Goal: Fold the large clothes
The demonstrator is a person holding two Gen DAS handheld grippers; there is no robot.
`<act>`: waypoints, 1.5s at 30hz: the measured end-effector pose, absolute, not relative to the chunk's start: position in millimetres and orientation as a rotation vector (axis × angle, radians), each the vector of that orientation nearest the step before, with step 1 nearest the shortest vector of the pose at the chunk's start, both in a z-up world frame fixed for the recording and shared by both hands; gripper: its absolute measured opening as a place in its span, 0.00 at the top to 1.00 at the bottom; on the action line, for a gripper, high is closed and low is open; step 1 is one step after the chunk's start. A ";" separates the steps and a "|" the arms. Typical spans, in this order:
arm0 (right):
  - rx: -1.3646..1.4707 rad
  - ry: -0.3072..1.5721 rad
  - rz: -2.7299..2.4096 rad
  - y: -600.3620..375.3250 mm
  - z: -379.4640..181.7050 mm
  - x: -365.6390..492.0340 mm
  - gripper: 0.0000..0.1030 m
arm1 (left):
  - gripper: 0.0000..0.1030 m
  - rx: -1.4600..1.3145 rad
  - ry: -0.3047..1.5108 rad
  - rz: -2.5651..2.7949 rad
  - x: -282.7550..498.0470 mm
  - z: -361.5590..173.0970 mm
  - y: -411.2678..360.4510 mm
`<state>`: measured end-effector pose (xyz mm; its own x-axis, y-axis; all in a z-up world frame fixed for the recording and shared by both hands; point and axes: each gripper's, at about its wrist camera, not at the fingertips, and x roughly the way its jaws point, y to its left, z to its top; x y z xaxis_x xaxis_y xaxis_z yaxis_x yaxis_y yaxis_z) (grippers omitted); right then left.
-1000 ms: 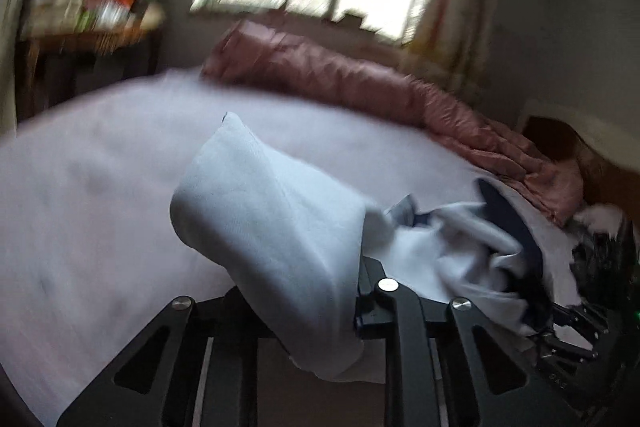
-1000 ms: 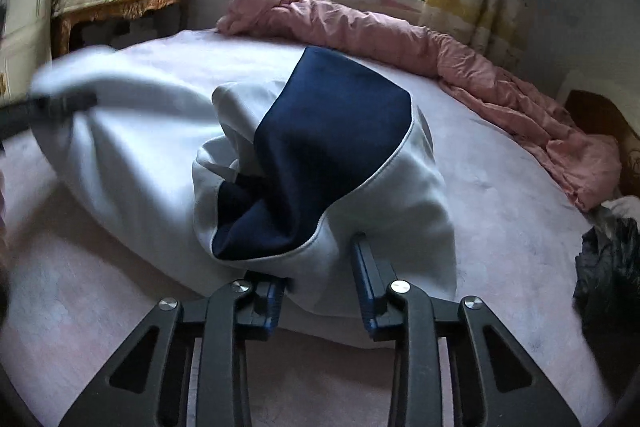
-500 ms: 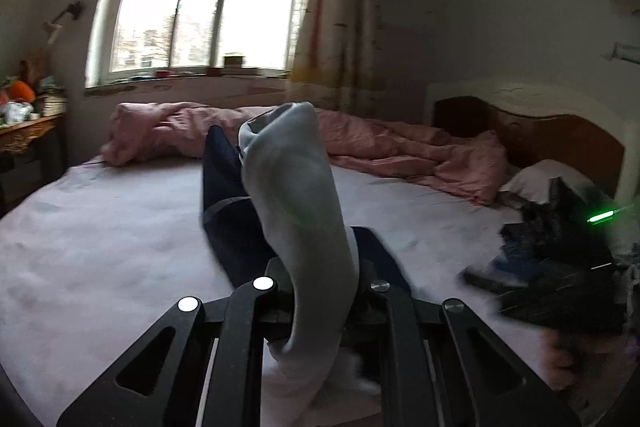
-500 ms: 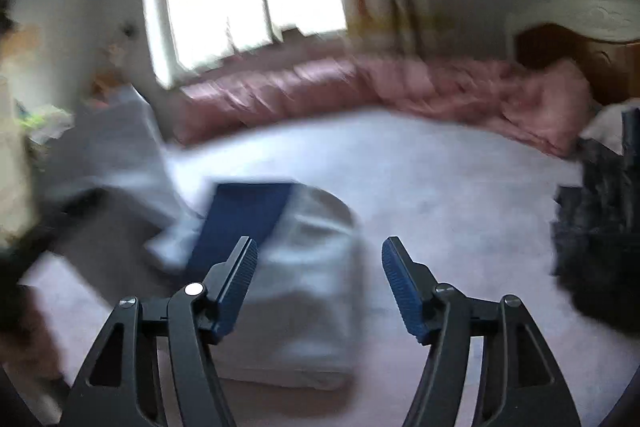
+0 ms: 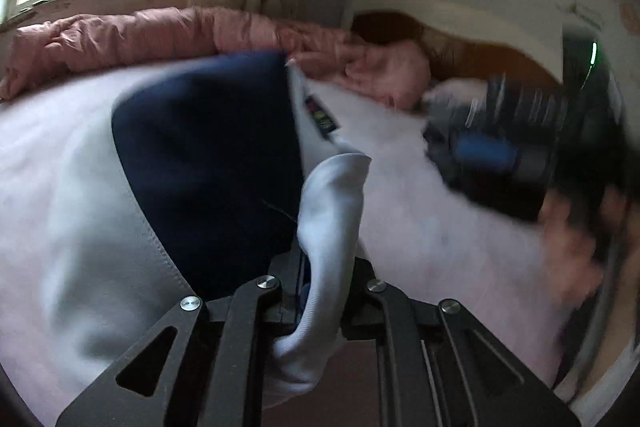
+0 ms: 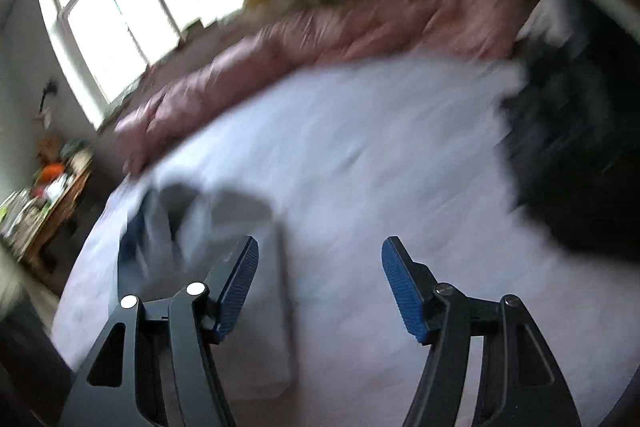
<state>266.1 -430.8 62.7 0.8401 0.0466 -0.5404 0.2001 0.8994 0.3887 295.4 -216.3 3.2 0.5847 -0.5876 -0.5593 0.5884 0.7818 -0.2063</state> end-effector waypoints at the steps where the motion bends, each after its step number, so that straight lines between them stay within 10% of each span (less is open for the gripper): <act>1: 0.457 0.551 -0.058 -433.0 67.3 260.1 0.35 | 0.90 0.003 0.652 -0.697 293.2 4.4 -217.4; 8: 0.415 0.528 0.263 -379.0 76.6 266.3 0.35 | 0.86 -0.020 0.654 -0.695 290.7 9.0 -212.8; 15: 0.307 0.599 0.321 -330.3 60.6 275.5 0.35 | 0.24 -0.056 0.510 -0.755 244.2 33.1 -198.2; 36: 0.324 0.406 0.409 -349.5 90.3 239.3 0.62 | 0.25 -0.172 0.622 -0.394 271.1 13.8 -115.4; 45: 0.258 0.791 0.220 -331.4 32.3 290.3 0.83 | 0.20 -0.055 0.631 -0.355 269.9 11.2 -140.6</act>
<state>290.3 -331.4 32.3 0.6834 0.2896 -0.6701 -0.0980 0.9460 0.3089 269.9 -140.6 11.2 0.7494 -0.3411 -0.5675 0.3082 0.9383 -0.1570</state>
